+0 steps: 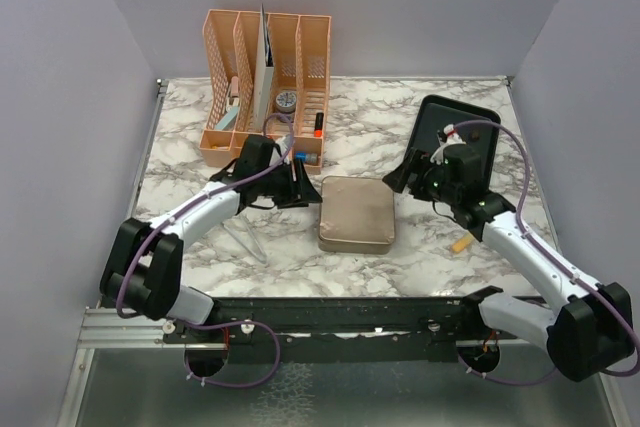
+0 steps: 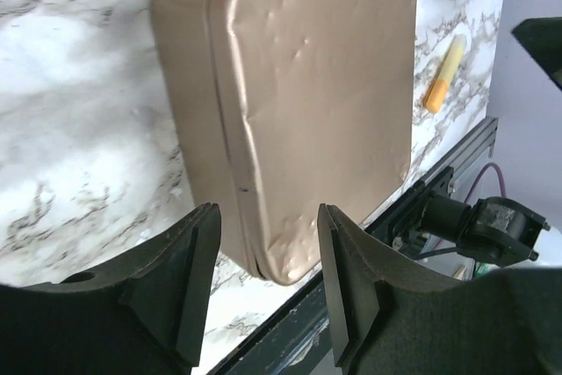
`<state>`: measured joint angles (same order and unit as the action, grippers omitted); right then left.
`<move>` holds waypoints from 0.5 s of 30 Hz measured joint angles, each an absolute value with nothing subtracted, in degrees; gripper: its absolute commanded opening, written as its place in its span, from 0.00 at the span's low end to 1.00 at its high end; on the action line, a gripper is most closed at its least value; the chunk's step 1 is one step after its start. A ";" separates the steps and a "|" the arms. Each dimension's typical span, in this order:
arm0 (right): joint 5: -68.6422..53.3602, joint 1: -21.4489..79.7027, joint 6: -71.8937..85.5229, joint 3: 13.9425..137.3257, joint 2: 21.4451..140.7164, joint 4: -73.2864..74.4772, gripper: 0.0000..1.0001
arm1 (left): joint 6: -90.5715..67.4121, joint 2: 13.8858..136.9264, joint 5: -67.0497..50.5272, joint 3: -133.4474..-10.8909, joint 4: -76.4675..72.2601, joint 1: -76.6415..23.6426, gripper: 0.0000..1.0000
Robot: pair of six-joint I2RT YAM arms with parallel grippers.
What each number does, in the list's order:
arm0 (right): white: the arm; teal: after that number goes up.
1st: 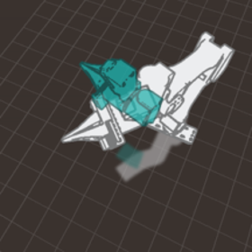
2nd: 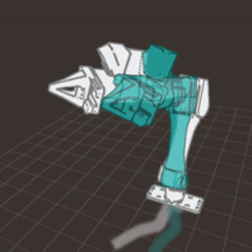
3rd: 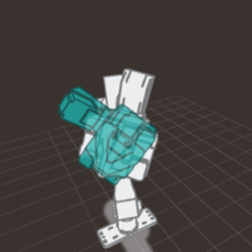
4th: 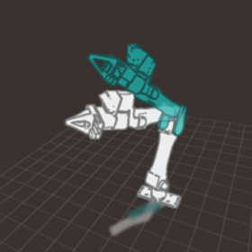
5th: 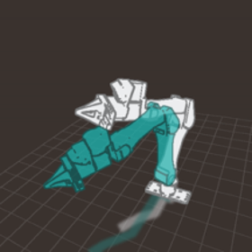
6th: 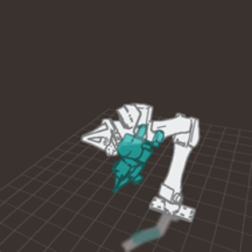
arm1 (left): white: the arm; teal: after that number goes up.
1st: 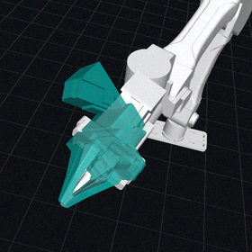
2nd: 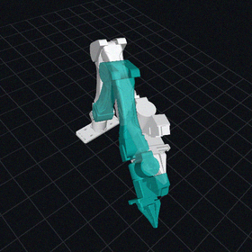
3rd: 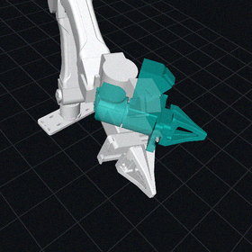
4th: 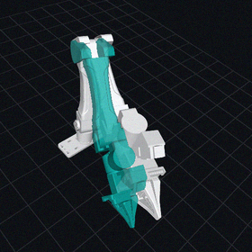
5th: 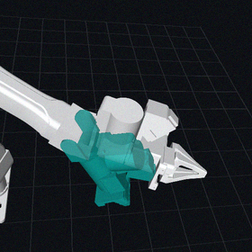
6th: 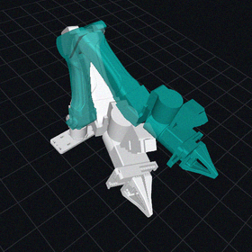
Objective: Pack the chocolate
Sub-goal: Close the box lid on the packing box.
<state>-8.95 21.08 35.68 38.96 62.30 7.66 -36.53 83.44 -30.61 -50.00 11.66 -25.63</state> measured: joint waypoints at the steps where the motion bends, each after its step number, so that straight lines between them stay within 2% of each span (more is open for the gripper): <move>1: -8.10 21.23 34.02 40.42 62.04 9.08 0.82 | -36.56 82.67 -30.61 -49.52 11.75 -24.95 0.55; 8: -3.95 28.16 22.79 46.33 61.67 13.45 0.82 | -37.32 75.22 -30.89 -43.77 9.93 -21.37 0.49; 15: 3.95 46.06 13.43 48.64 67.16 13.30 0.82 | -40.60 71.13 -32.56 -33.23 6.68 -21.39 0.48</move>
<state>3.95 46.06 13.43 48.64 67.16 13.30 -40.60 71.13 -32.56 -33.23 6.68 -21.39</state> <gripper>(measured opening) 0.822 0.485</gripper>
